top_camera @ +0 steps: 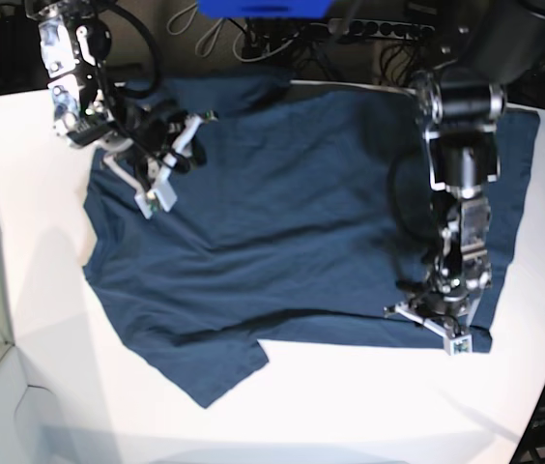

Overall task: Layout the t-shirt on the table in an organized manner, then fold the t-shirt properly
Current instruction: 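Grasp the shirt side edge with the left gripper and pull it outward, then move the left gripper across the shirt toward the right gripper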

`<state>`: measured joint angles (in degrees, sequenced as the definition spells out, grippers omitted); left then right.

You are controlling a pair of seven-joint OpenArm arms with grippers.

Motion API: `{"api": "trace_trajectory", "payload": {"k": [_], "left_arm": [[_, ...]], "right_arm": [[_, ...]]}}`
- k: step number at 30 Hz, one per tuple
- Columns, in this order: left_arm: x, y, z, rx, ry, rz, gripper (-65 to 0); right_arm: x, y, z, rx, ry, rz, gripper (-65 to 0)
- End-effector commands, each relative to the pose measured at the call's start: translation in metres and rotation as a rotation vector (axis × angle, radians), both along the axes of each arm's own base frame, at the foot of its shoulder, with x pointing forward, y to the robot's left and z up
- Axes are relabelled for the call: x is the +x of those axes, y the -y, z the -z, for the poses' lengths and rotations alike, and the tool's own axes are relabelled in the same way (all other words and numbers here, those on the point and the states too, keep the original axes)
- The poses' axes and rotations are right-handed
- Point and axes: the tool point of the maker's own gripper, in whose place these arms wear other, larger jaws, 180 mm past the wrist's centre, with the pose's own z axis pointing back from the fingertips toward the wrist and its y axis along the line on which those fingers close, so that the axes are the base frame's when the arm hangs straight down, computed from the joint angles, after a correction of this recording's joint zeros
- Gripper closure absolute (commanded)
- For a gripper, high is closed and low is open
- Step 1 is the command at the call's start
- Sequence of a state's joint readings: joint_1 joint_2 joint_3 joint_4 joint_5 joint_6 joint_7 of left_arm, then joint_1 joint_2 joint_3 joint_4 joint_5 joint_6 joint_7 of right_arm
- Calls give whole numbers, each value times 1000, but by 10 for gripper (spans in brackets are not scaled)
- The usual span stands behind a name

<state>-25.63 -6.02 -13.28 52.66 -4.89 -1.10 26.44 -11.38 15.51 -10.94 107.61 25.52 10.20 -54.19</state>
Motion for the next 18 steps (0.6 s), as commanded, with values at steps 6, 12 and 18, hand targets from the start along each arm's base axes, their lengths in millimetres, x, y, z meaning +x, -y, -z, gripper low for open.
{"api": "trace_trajectory", "payload": {"k": [6, 12, 18], "left_arm": [[-28, -9, 12, 30, -2, -4, -152], [-61, -29, 41, 66, -77, -17, -152], [-88, -41, 56, 101, -126, -11, -152]], "right_arm": [[37, -4, -30, 25, 118, 3, -173], [79, 5, -17, 15, 95, 48, -173], [97, 33, 14, -30, 24, 103, -173]]}}
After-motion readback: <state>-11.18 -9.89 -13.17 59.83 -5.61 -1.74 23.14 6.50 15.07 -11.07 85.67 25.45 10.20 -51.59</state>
